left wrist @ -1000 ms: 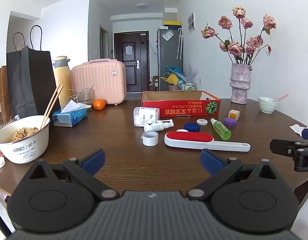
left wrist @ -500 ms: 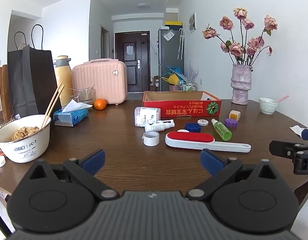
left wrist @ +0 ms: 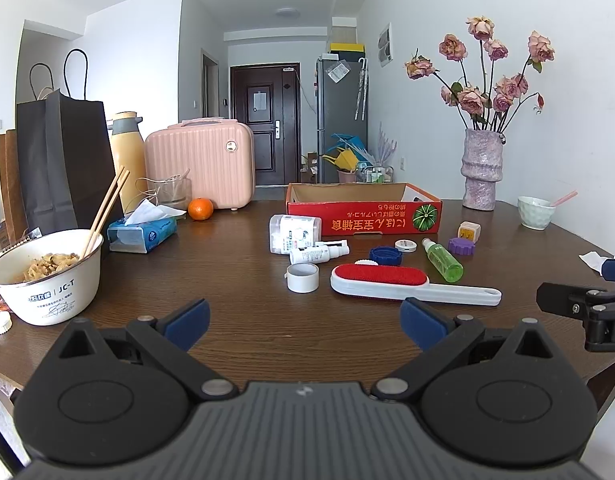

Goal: Organize rigid objects

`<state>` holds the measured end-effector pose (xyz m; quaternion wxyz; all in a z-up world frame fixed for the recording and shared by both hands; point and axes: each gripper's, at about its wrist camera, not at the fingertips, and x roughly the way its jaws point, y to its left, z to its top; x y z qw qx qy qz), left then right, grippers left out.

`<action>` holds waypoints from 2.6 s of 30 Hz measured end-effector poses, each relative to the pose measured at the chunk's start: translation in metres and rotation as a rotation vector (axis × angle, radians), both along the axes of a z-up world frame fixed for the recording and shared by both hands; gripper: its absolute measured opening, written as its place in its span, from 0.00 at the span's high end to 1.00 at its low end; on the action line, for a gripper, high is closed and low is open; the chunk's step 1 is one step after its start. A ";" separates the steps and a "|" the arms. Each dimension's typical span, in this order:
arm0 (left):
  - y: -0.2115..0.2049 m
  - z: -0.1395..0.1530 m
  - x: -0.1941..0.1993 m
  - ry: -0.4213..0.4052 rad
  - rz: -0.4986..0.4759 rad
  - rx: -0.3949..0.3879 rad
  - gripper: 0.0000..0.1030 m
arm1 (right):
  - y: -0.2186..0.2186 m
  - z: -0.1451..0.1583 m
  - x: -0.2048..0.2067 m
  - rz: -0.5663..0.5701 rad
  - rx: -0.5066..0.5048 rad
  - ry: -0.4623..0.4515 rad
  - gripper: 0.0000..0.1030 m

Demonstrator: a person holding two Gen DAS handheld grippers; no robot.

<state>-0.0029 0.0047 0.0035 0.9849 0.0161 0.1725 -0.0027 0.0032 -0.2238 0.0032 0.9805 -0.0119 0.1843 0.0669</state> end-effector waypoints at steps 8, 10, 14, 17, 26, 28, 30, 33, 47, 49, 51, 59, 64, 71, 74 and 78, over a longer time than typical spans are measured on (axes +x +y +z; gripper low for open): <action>0.000 -0.001 0.000 -0.001 -0.001 -0.001 0.00 | 0.000 0.000 -0.001 0.000 -0.001 -0.001 0.00; 0.000 -0.001 0.000 -0.001 -0.001 -0.001 0.00 | 0.000 0.000 -0.001 0.000 -0.002 -0.002 0.00; 0.000 -0.001 0.000 -0.001 -0.001 -0.001 0.00 | 0.000 0.000 -0.001 0.000 -0.002 -0.002 0.00; 0.000 -0.001 0.000 -0.001 -0.001 -0.001 0.00 | 0.001 0.000 -0.001 0.001 -0.003 -0.003 0.00; 0.000 -0.001 0.000 -0.002 0.000 -0.002 0.00 | 0.001 0.000 -0.001 0.001 -0.004 -0.003 0.00; 0.000 -0.001 0.000 -0.002 -0.001 -0.002 0.00 | 0.001 0.000 -0.001 0.001 -0.004 -0.004 0.00; 0.000 -0.001 0.000 -0.002 -0.001 -0.001 0.00 | 0.001 -0.001 -0.001 0.001 -0.004 -0.004 0.00; 0.000 -0.001 0.000 -0.002 -0.001 -0.002 0.00 | 0.002 0.000 -0.001 0.001 -0.004 -0.004 0.00; 0.000 -0.001 0.000 -0.002 0.000 -0.002 0.00 | 0.002 -0.001 -0.002 0.001 -0.006 -0.005 0.00; 0.000 -0.001 0.000 -0.002 -0.001 -0.002 0.00 | 0.002 -0.001 -0.002 0.001 -0.006 -0.005 0.00; 0.000 -0.001 0.000 -0.003 -0.001 -0.002 0.00 | 0.003 -0.001 -0.002 0.001 -0.006 -0.005 0.00; 0.000 -0.001 0.000 -0.003 0.000 -0.002 0.00 | 0.002 -0.001 -0.002 0.001 -0.007 -0.006 0.00; 0.000 0.000 0.000 -0.002 0.000 -0.002 0.00 | 0.003 0.001 -0.005 0.001 -0.009 -0.003 0.00; 0.009 0.004 0.008 0.008 0.012 0.001 0.00 | 0.010 0.001 -0.001 0.020 -0.010 -0.002 0.00; 0.010 0.002 0.014 0.015 0.015 0.003 0.00 | 0.012 -0.001 0.005 0.029 -0.015 0.008 0.00; 0.010 -0.001 0.025 0.028 0.018 0.003 0.00 | 0.015 -0.002 0.014 0.038 -0.014 0.015 0.00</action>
